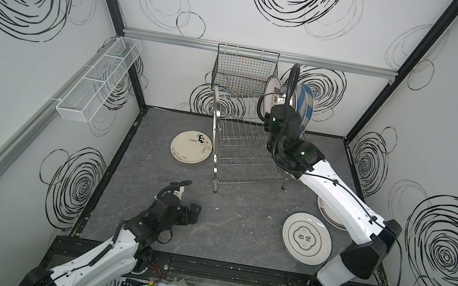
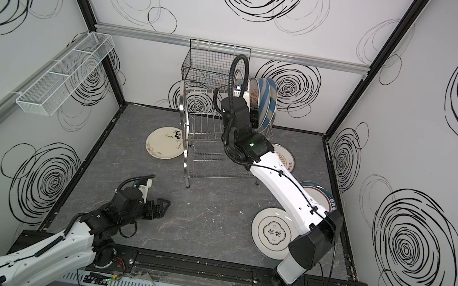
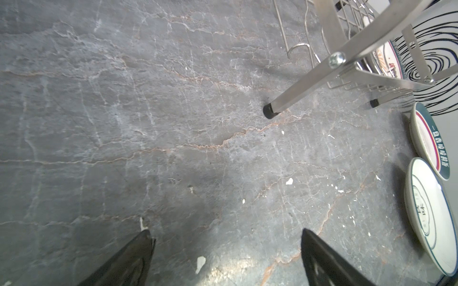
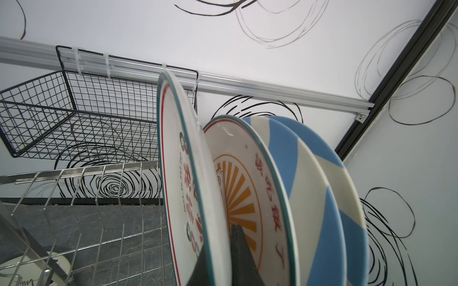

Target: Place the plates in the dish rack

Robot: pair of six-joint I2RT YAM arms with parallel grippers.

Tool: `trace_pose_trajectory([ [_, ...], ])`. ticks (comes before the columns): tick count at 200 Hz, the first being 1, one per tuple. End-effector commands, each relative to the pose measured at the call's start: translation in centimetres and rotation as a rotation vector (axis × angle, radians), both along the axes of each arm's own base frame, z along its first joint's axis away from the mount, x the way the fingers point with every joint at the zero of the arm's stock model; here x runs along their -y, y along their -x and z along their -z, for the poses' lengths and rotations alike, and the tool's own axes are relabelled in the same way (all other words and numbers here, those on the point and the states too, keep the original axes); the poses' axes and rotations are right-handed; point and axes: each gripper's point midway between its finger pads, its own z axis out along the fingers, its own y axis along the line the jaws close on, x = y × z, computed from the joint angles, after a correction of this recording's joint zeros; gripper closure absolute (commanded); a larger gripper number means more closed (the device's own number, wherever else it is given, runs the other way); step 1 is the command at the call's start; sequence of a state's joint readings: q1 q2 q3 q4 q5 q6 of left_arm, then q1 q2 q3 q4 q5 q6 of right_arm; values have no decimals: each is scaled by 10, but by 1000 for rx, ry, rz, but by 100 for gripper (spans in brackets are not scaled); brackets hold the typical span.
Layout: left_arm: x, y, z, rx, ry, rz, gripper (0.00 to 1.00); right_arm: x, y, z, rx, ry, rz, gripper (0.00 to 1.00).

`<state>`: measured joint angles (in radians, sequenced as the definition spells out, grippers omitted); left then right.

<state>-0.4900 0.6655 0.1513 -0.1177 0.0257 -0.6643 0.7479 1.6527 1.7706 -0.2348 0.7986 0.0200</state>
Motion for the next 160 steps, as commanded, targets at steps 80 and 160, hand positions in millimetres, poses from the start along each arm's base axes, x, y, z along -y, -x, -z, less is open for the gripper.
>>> trace_pose_trajectory([
  [80, 3, -2, -5, 36, 10, 15, 4, 2, 3, -3, 19, -58, 13, 99],
  [160, 3, -2, -5, 33, 10, 15, 4, 6, 11, -10, 27, -62, 1, 89],
])
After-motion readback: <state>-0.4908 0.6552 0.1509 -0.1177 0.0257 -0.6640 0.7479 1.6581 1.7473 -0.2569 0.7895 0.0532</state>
